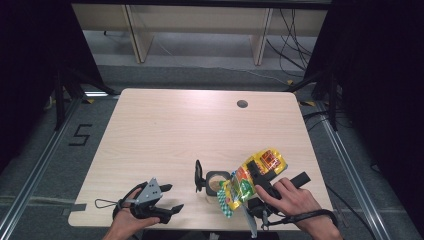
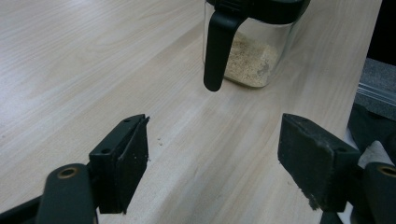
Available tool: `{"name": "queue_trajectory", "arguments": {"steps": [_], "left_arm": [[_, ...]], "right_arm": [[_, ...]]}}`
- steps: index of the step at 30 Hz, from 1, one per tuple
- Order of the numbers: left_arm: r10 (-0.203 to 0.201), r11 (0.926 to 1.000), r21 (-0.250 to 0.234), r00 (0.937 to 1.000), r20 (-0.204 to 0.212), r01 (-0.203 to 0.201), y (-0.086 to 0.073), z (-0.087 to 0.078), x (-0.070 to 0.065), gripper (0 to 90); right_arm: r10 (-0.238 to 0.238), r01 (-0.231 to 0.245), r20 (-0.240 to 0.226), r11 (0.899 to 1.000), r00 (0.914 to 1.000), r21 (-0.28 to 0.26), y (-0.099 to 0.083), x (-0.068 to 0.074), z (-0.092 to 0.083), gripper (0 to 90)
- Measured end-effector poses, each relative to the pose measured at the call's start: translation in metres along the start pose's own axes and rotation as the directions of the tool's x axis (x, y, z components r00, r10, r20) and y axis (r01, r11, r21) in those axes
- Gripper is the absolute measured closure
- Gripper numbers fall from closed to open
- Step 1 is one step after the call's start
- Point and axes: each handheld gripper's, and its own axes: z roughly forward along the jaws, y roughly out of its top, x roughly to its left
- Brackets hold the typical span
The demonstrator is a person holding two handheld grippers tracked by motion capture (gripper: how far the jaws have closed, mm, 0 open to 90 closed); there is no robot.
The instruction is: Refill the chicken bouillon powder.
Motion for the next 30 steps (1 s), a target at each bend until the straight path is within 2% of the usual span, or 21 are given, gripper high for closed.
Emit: {"name": "queue_trajectory", "arguments": {"steps": [1, 2, 5, 6, 7, 9, 11, 12, 13, 15, 16, 17, 18, 21, 22, 24, 25, 27, 28, 29, 30], "left_arm": [[-0.027, 0.9995, 0.013, 0.9996, -0.002, 0.027, 0.0002, -0.0006, -0.0013, 24.2], [-0.027, 0.9995, 0.013, 0.9996, -0.004, 0.027, 0.0003, -0.0007, -0.0016, 24.2], [-0.03, 0.9995, -0.004, 0.9995, -0.005, 0.03, -0.0005, 0.0003, -0.0024, 24.2], [0.003, 1.0, 0.008, 1.0, 0.004, -0.003, 0.0005, -0.0004, 0.0007, 24.2], [-0.034, 0.9994, 0.011, 0.9994, -0.002, 0.034, 0.0001, -0.0004, -0.0014, 24.2], [-0.014, 0.9999, -0.005, 0.9999, 0.002, 0.014, -0.0003, 0.0005, -0.0013, 24.2], [-0.034, 0.9994, -0.001, 0.9994, -0.001, 0.034, -0.0002, 0.0001, -0.0024, 24.2], [-0.013, 0.9999, 0.01, 0.9999, 0.006, 0.013, 0.0008, -0.0006, -0.0004, 24.2], [-0.005, 0.9999, 0.016, 1.0, 0.003, 0.005, 0.0009, -0.001, 0.0, 24.2], [-0.023, 0.9997, -0.004, 0.9997, -0.003, 0.023, -0.0006, 0.0001, -0.0018, 24.2], [-0.029, 0.9996, 0.004, 0.9995, 0.006, 0.029, 0.0, -0.0003, -0.0014, 24.2], [-0.032, 0.9995, 0.004, 0.9995, 0.001, 0.032, 0.0003, -0.0004, -0.0014, 24.2], [-0.022, 0.9997, 0.009, 0.9998, -0.002, 0.022, 0.0006, -0.0007, -0.0006, 24.2], [-0.026, 0.9997, -0.001, 0.9997, -0.005, 0.026, -0.0007, 0.0, -0.002, 24.2], [-0.026, 0.9996, 0.003, 0.9997, 0.001, 0.026, -0.0001, -0.0004, -0.0015, 24.2], [-0.027, 0.9996, 0.004, 0.9996, 0.001, 0.027, 0.0007, -0.0004, -0.0012, 24.2], [-0.021, 0.9997, 0.011, 0.9998, 0.005, 0.021, 0.0006, -0.001, -0.0009, 24.2], [-0.006, 1.0, 0.003, 1.0, 0.007, 0.006, 0.0004, -0.0005, 0.0, 24.2], [-0.014, 0.9998, 0.011, 0.9999, 0.001, 0.014, 0.0006, -0.0007, -0.0001, 24.2], [-0.035, 0.9993, 0.011, 0.9994, -0.002, 0.035, 0.0003, -0.0004, -0.0014, 24.2], [-0.029, 0.9995, 0.008, 0.9996, -0.003, 0.029, 0.0004, -0.0002, -0.0019, 24.2]], "right_arm": [[0.0, -0.001, 0.01, 1.0, 0.9999, 0.003, -0.0001, 0.0003, -0.0003, 42.9], [-0.03, 0.031, 0.018, 1.0, 0.9994, -0.007, -0.001, -0.0016, 0.0005, 42.9], [-0.034, 0.034, 0.019, 0.999, 0.9992, -0.001, -0.0011, -0.0026, -0.0012, 42.9], [-0.029, 0.029, 0.013, 1.0, 0.9995, -0.01, -0.0013, -0.003, -0.001, 42.9], [-0.031, 0.031, 0.027, 0.999, 0.9992, -0.009, -0.0012, -0.003, -0.0015, 42.9], [-0.02, 0.02, 0.026, 1.0, 0.9995, -0.007, -0.0004, -0.0017, -0.0013, 42.9], [-0.003, 0.003, 0.008, 1.0, 1.0, -0.001, 0.0005, 0.0, -0.0008, 42.9], [-0.001, 0.001, 0.01, 1.0, 1.0, -0.003, 0.0005, 0.0006, -0.0003, 42.9], [-0.036, 0.036, 0.023, 0.999, 0.9991, -0.013, -0.0001, -0.0003, 0.0013, 42.9], [-0.03, 0.03, 0.022, 0.999, 0.9993, -0.012, -0.0003, -0.0002, 0.0013, 43.0], [0.0, 0.0, 0.018, 1.0, 0.9998, -0.002, 0.0003, 0.0013, 0.0, 43.0], [-0.027, 0.028, 0.026, 1.0, 0.9993, -0.01, -0.0008, -0.0013, -0.0001, 42.9], [-0.005, 0.005, 0.012, 1.0, 0.9999, -0.001, -0.0003, -0.0008, -0.0015, 43.0], [-0.029, 0.029, 0.025, 1.0, 0.9993, -0.008, -0.0008, -0.0014, -0.0001, 42.9], [0.0, 0.0, 0.019, 1.0, 0.9998, 0.001, 0.0004, 0.0013, -0.0003, 43.0], [-0.028, 0.028, 0.021, 0.999, 0.9994, -0.015, -0.0006, 0.0003, 0.0019, 43.0], [0.003, -0.003, 0.003, 1.0, 1.0, 0.002, 0.0001, 0.0015, 0.0002, 43.0], [-0.021, 0.021, 0.007, 1.0, 0.9998, -0.007, -0.0016, -0.0015, -0.0002, 43.0], [0.008, -0.008, 0.01, 1.0, 0.9999, 0.004, -0.0014, -0.0009, -0.0022, 43.0], [0.007, -0.007, 0.01, 1.0, 0.9999, 0.004, -0.0016, -0.0011, -0.0022, 43.0], [0.004, -0.004, 0.009, 1.0, 1.0, 0.006, -0.0014, -0.0009, -0.0016, 43.0]]}}
